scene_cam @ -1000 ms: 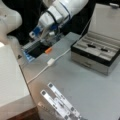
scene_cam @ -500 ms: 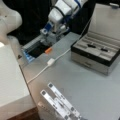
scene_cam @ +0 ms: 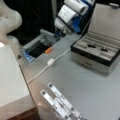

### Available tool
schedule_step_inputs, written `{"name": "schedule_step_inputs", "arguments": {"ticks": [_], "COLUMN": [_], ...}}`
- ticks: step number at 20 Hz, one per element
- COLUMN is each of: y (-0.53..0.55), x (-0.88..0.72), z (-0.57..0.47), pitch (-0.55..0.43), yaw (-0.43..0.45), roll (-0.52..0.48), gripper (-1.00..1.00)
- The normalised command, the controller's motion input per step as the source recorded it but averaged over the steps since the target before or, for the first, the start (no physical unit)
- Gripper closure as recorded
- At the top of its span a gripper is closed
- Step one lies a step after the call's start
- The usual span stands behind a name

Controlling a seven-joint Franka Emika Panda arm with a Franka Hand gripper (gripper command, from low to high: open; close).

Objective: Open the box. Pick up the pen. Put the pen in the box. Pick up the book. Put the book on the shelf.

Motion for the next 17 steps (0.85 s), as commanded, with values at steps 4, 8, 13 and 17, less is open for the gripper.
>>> {"name": "schedule_step_inputs", "arguments": {"ticks": [4,8,13,17], "y": [-0.07,-0.14,-0.12,-0.11], "x": [-0.05,-0.26,-0.39,-0.42], "z": [-0.18,-0.18,-0.12,-0.21], "pitch": [-0.313,-0.384,-0.395,-0.406], "yaw": [-0.147,-0.089,-0.003,0.048], "roll": [0.594,0.587,0.473,0.289], "gripper": [-1.0,-1.0,-1.0,-1.0]}}
